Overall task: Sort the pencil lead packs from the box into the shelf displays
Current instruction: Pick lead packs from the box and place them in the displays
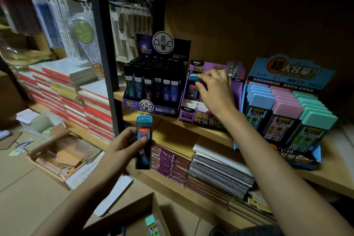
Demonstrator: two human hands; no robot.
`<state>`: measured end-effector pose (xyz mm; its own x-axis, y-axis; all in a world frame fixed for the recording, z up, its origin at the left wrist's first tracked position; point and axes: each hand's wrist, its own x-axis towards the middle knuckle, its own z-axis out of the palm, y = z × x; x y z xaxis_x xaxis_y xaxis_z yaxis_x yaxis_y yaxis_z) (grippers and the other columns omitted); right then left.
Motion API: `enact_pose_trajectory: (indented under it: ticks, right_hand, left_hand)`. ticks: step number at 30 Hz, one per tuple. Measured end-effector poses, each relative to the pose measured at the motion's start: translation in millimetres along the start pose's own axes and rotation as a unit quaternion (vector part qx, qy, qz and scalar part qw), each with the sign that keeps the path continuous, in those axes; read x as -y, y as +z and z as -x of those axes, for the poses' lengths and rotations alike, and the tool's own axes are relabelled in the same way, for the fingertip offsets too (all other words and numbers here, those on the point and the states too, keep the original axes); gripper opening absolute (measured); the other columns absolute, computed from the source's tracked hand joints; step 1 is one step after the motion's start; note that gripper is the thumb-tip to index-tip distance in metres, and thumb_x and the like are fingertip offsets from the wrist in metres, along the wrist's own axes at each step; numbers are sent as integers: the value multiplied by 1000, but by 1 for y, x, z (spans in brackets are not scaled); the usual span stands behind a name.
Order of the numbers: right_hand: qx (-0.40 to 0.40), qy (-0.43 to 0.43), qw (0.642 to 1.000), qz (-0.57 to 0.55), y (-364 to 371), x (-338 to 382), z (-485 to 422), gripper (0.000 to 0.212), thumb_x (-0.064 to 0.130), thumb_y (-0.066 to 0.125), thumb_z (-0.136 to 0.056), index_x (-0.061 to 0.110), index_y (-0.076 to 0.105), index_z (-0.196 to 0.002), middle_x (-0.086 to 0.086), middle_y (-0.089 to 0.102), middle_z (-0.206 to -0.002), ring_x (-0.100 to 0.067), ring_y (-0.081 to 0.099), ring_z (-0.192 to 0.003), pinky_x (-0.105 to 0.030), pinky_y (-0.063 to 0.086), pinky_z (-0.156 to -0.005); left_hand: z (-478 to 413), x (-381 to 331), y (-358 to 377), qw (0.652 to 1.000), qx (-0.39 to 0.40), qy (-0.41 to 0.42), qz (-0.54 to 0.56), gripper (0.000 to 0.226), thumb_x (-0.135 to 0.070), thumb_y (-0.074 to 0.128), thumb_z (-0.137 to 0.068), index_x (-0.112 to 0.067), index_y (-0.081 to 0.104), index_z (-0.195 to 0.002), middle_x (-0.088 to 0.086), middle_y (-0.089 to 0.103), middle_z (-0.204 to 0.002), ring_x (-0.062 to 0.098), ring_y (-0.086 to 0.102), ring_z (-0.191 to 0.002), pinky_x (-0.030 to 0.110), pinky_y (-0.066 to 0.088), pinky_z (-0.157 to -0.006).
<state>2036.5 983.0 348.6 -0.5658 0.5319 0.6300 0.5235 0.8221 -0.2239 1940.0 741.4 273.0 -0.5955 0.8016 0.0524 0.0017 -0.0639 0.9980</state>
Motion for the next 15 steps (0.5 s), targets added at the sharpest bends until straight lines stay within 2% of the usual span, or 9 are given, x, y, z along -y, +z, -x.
enact_pose_trajectory:
  ticks: [2, 6, 8, 11, 13, 15]
  right_hand:
    - [25, -10, 1000, -2, -6, -4, 1, 34, 22, 47, -96, 15, 57, -128, -5, 54, -119, -24, 37, -116, -38, 27, -103]
    - [63, -26, 998, -10, -11, -8, 3, 36, 19, 44, -97, 18, 52, -133, -5, 47, -121, -23, 38, -116, -39, 30, -103]
    - [80, -30, 996, -22, -13, -10, 4, 38, 17, 43, -97, 18, 49, -135, -5, 46, -121, -23, 39, -117, -40, 33, -103]
    - [97, -38, 994, -29, -15, -13, 6, 41, 14, 43, -97, 20, 46, -137, -5, 45, -120, -22, 40, -118, -38, 32, -102]
    - [100, -38, 994, -37, -15, -14, 5, 42, 11, 43, -96, 21, 45, -138, -4, 45, -120, -22, 40, -118, -39, 32, -101]
    - [104, -34, 993, -47, -14, -15, 4, 44, 8, 44, -95, 21, 46, -137, -3, 45, -120, -22, 40, -117, -39, 34, -100]
  left_hand:
    - [-3, -8, 0, 999, 15, 22, -20, 32, -27, 56, -79, -14, 59, -109, -2, 71, -101, 10, 67, -94, 24, 54, -74]
    - [-24, -39, 4, 995, 26, 96, -31, 25, -27, 58, -77, -19, 63, -99, -5, 72, -96, 7, 67, -90, 15, 53, -67]
    - [-45, -56, 14, 992, 17, 127, -22, 22, -26, 60, -79, -20, 64, -99, -3, 71, -100, 10, 67, -96, 23, 53, -75]
    - [-83, -73, 41, 986, 12, 163, -11, 16, -14, 60, -87, -17, 63, -102, 3, 70, -102, 16, 66, -99, 26, 55, -83]
    - [-105, -79, 62, 983, 15, 180, -9, 14, -5, 58, -89, -14, 61, -100, 6, 68, -101, 17, 66, -96, 24, 55, -82]
    - [-123, -81, 77, 979, 16, 200, -25, 16, 1, 57, -88, -12, 59, -98, 4, 66, -96, 11, 64, -89, 20, 55, -78]
